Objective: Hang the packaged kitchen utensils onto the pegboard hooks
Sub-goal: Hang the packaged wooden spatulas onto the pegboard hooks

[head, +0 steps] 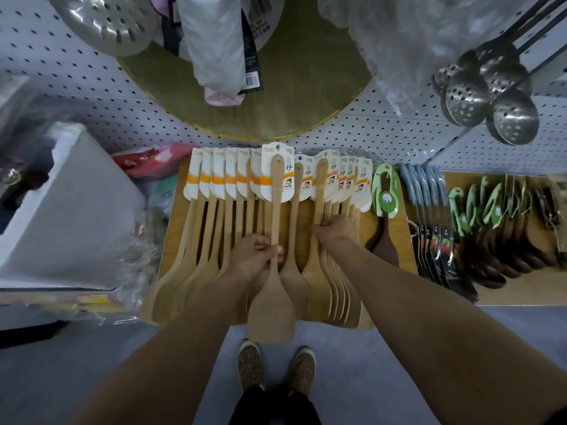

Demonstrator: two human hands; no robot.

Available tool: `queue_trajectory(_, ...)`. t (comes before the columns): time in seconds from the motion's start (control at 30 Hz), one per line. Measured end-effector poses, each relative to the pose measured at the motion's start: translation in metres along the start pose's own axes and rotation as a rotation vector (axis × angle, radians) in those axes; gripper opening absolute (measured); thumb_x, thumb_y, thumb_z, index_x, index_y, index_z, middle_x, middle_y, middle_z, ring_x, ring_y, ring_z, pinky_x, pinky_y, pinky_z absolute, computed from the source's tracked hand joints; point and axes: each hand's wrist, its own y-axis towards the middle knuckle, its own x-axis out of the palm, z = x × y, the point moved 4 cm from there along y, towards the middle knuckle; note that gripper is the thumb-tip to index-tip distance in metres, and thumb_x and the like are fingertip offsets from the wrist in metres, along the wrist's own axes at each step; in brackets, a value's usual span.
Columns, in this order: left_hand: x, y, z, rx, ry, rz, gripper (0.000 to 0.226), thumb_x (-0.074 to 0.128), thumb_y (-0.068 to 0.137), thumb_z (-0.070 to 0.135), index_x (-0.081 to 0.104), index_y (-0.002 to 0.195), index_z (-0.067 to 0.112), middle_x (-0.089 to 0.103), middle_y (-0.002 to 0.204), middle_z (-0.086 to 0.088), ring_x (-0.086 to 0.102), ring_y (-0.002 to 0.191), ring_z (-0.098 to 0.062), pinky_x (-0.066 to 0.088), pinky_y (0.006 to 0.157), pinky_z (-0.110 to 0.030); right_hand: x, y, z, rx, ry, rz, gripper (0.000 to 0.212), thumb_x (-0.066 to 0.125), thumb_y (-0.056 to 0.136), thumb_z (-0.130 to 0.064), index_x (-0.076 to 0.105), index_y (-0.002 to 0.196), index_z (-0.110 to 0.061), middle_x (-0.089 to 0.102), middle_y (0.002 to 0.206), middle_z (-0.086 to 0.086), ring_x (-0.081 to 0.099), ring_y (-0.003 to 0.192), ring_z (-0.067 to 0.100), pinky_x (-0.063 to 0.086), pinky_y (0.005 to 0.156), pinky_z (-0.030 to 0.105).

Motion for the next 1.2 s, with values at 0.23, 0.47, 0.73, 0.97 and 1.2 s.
queue_trajectory(0.23,0.011,-0.032,0.009,0.037,0.016,-0.058,0.031,0.070,0.088,0.001,0.057,0.116,-0.005,0.071,0.107,-0.023,0.073,0.081,-0.025,0.060,0.066,-0.027,-0.027,-0.022,0.007,-0.012,0.411,-0.013,0.033,0.078,0.084,-0.014,0.061,0.111,-0.018,0.068,0.098,0.005,0.068,0.082,0.023,0.060,0.077,0.039)
queue_trajectory(0.47,0.058,-0.096,0.014,0.056,0.101,-0.112,0.018,0.061,0.097,0.008,0.060,0.115,0.006,0.071,0.090,-0.012,0.069,0.076,-0.021,0.057,0.075,-0.030,-0.080,-0.070,0.061,0.020,0.624,0.040,0.036,0.071,0.085,-0.041,0.074,0.115,-0.022,0.075,0.103,0.004,0.071,0.099,0.030,0.057,0.094,0.046)
queue_trajectory(0.73,0.177,-0.185,0.009,0.161,0.135,-0.072,0.017,0.059,0.099,0.025,0.062,0.097,0.008,0.068,0.076,-0.010,0.060,0.061,-0.019,0.054,0.059,-0.030,-0.199,-0.134,0.171,0.002,0.802,0.155,0.024,0.070,0.093,-0.033,0.079,0.096,-0.012,0.069,0.071,0.006,0.065,0.072,0.024,0.058,0.078,0.043)
queue_trajectory(0.97,0.357,-0.279,-0.004,0.380,0.203,-0.198,0.016,0.055,0.101,0.020,0.064,0.105,0.007,0.068,0.074,-0.005,0.053,0.050,-0.012,0.042,0.041,-0.019,-0.345,-0.194,0.325,-0.072,0.914,0.314,0.014,0.065,0.098,-0.019,0.073,0.108,-0.014,0.067,0.072,0.003,0.060,0.061,0.016,0.050,0.053,0.026)
queue_trajectory(1.2,0.542,-0.374,-0.022,0.460,0.093,-0.421,0.008,0.053,0.101,0.009,0.058,0.107,0.010,0.066,0.077,-0.008,0.058,0.058,-0.014,0.047,0.044,-0.018,-0.471,-0.245,0.476,-0.074,1.108,0.529,0.011,0.065,0.098,-0.021,0.071,0.097,-0.013,0.065,0.076,0.008,0.060,0.061,0.017,0.048,0.048,0.024)
